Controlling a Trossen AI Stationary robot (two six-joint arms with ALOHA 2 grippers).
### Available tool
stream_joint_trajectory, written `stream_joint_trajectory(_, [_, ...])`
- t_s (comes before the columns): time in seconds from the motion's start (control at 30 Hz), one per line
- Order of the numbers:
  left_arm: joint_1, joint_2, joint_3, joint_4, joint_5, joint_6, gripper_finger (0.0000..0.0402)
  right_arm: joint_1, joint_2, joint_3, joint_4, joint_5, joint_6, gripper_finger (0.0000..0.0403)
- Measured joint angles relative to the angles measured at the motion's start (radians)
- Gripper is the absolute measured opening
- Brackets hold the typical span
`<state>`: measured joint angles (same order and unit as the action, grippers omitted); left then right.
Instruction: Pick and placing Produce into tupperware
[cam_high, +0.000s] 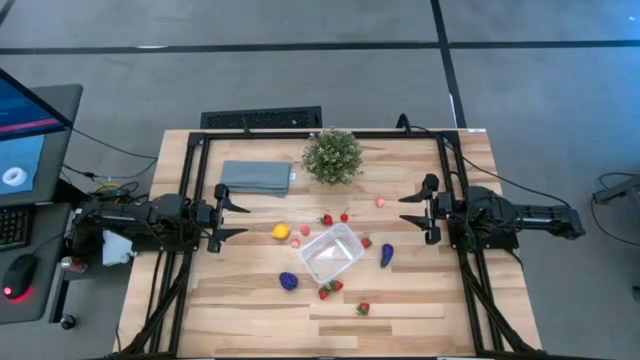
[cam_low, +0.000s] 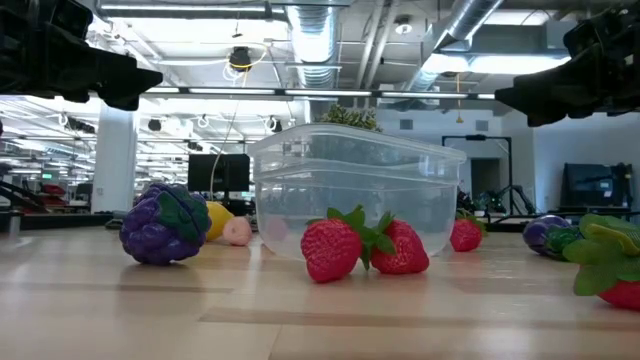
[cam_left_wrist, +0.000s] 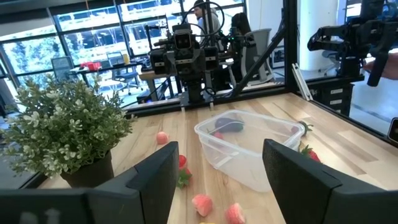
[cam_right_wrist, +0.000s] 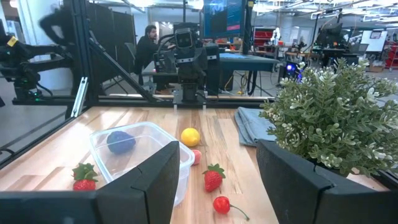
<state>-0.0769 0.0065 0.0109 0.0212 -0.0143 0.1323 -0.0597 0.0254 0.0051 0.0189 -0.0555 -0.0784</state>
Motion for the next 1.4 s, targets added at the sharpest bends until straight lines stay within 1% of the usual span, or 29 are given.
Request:
stream_joint_trajectory(0.17, [0.000,0.000,0.000,0.000,0.000,0.016,0.0224,0.000,0.000,0.000,0.009,0.000,0.001,0.0238])
stream_joint_trajectory(0.23, [0.000,0.000,0.000,0.001,-0.014,0.151,0.0224,0.001,0.000,0.000,0.045,0.000,0.060,0.0238])
stream_joint_trajectory(0.33, [0.000,0.000,0.007,-0.005,-0.046,0.330,0.0224,0.007,0.000,0.000,0.083,0.000,0.270,0.0238])
stream_joint_trajectory(0.4, [0.000,0.000,0.016,-0.012,-0.113,0.441,0.0224,0.007,0.000,0.000,0.109,0.000,0.375,0.0238])
stream_joint_trajectory(0.47, [0.000,-0.001,0.019,-0.012,-0.174,0.536,0.0224,0.007,0.000,0.000,0.120,0.000,0.439,0.0238])
stream_joint_trajectory(0.53, [0.000,0.000,0.020,-0.015,-0.214,0.589,0.0224,0.007,0.000,0.000,0.127,0.000,0.450,0.0238])
stream_joint_trajectory(0.67, [0.000,0.000,0.021,-0.016,-0.263,0.621,0.0224,0.007,0.000,0.000,0.104,0.001,0.446,0.0238])
stream_joint_trajectory(0.77, [0.000,0.000,0.022,-0.016,-0.270,0.622,0.0224,0.007,0.000,0.000,0.065,0.008,0.420,0.0238])
stream_joint_trajectory(0.87, [0.000,0.000,0.022,-0.015,-0.267,0.605,0.0224,0.006,0.000,0.000,0.064,0.009,0.361,0.0238])
stream_joint_trajectory(0.97, [0.000,0.000,0.022,-0.015,-0.198,0.561,0.0224,0.006,0.000,0.000,0.064,0.009,0.340,0.0238])
stream_joint_trajectory(1.07, [0.000,0.000,0.022,-0.019,-0.086,0.429,0.0224,0.006,0.000,0.000,0.055,0.011,0.333,0.0238])
stream_joint_trajectory(1.17, [0.000,0.000,0.022,-0.015,-0.010,0.322,0.0224,0.006,0.000,0.000,0.019,0.017,0.322,0.0238])
stream_joint_trajectory(1.23, [0.000,0.000,0.022,-0.004,0.045,0.285,0.0224,0.006,0.002,0.000,-0.004,0.020,0.320,0.0238])
stream_joint_trajectory(1.33, [0.000,-0.001,0.022,-0.005,0.133,0.252,0.0224,0.007,0.013,0.000,-0.004,0.020,0.277,0.0238])
stream_joint_trajectory(1.4, [0.000,-0.001,0.022,-0.011,0.174,0.229,0.0224,0.007,0.021,0.000,-0.005,0.027,0.250,0.0238])
